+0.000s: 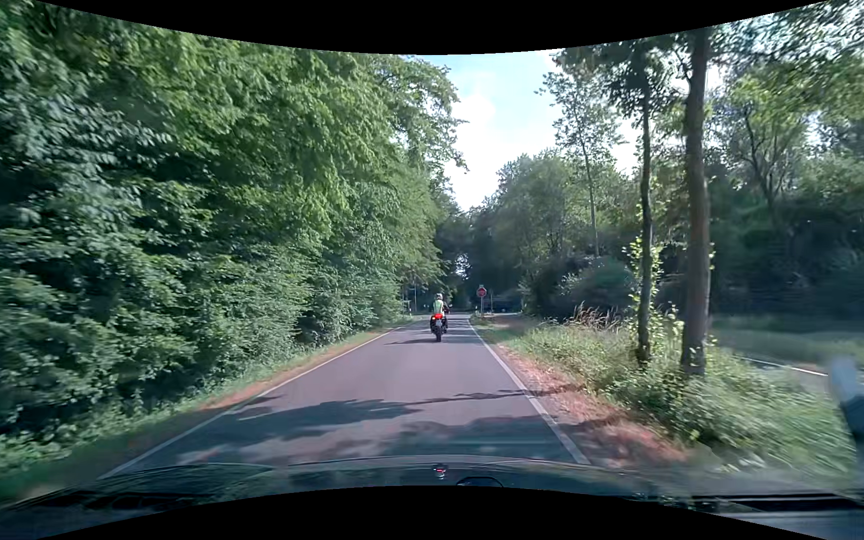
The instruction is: Follow the waypoints while adhering to traffic rules and regulations
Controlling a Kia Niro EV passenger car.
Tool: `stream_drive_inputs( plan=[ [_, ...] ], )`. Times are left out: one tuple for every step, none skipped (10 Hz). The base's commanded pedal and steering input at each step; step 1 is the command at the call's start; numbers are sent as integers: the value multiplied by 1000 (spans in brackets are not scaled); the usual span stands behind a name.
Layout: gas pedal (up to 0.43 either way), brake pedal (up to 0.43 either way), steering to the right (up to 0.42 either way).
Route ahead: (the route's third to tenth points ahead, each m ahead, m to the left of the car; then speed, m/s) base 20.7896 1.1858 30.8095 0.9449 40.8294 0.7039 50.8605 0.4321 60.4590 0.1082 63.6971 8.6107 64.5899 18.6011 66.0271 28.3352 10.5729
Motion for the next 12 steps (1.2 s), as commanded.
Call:
stream_drive_inputs(
  plan=[
    [8, 0, 6],
    [0, 0, 6],
    [0, 0, 6],
    [20, 0, 6],
    [47, 0, 6],
    [59, 0, 6],
    [59, 0, 6],
    [59, 0, 7],
    [47, 0, 7],
    [28, 0, 9],
    [28, 0, 10],
    [28, 0, 9]
  ],
)
